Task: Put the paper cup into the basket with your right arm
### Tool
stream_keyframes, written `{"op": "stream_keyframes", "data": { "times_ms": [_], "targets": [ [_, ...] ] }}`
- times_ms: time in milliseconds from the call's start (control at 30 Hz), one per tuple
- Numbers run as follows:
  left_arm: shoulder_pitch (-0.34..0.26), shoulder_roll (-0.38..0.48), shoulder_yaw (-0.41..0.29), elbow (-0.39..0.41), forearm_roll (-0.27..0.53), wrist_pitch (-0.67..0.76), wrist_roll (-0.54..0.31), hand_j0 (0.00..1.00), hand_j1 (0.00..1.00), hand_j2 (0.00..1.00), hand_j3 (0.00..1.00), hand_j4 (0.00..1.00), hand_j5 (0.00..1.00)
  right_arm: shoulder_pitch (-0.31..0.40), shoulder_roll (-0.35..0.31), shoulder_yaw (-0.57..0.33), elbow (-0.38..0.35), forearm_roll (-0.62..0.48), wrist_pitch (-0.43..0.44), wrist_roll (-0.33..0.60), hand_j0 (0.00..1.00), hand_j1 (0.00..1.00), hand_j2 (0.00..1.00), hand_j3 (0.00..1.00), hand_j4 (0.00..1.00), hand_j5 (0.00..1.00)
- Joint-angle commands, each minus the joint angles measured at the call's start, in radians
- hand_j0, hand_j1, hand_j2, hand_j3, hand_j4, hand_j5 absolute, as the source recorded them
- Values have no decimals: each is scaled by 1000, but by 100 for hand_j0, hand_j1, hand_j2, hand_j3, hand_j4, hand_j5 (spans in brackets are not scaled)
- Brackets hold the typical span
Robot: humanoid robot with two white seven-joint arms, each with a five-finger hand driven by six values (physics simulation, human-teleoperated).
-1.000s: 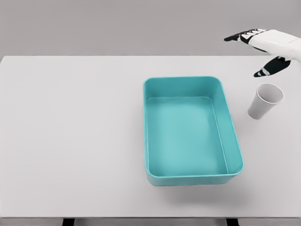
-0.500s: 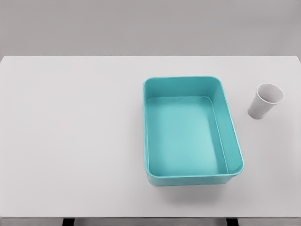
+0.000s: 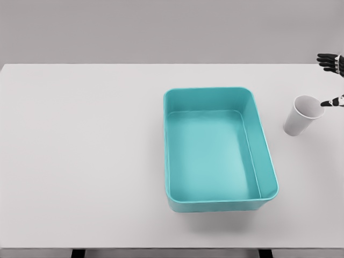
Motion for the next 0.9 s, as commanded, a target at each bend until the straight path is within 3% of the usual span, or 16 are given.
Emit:
{"op": "stream_keyframes", "data": {
  "times_ms": [0, 133, 267, 467, 600, 867],
  "targets": [
    [0, 0, 0, 0, 0, 0, 0, 100, 100, 100, 100, 100, 100, 0, 0, 0, 0, -9, -13, 0, 100, 100, 100, 100, 100, 100],
    [0, 0, 0, 0, 0, 0, 0, 100, 100, 100, 100, 100, 100, 2, -20, -4, -11, -20, -54, 0, 100, 100, 100, 100, 100, 100],
    [0, 0, 0, 0, 0, 0, 0, 100, 100, 100, 100, 100, 100, 9, -102, -5, -118, -23, -56, 0, 100, 100, 100, 100, 100, 100],
    [0, 0, 0, 0, 0, 0, 0, 100, 100, 100, 100, 100, 100, 101, -204, -22, -238, -38, -56, 0, 100, 100, 100, 100, 100, 100],
    [0, 0, 0, 0, 0, 0, 0, 100, 100, 100, 100, 100, 100, 135, -196, -22, -220, -40, -54, 0, 100, 100, 100, 100, 100, 100],
    [0, 0, 0, 0, 0, 0, 0, 100, 100, 100, 100, 100, 100, 140, -81, -20, -85, -19, -56, 0, 100, 100, 100, 100, 100, 100]
  ]
}}
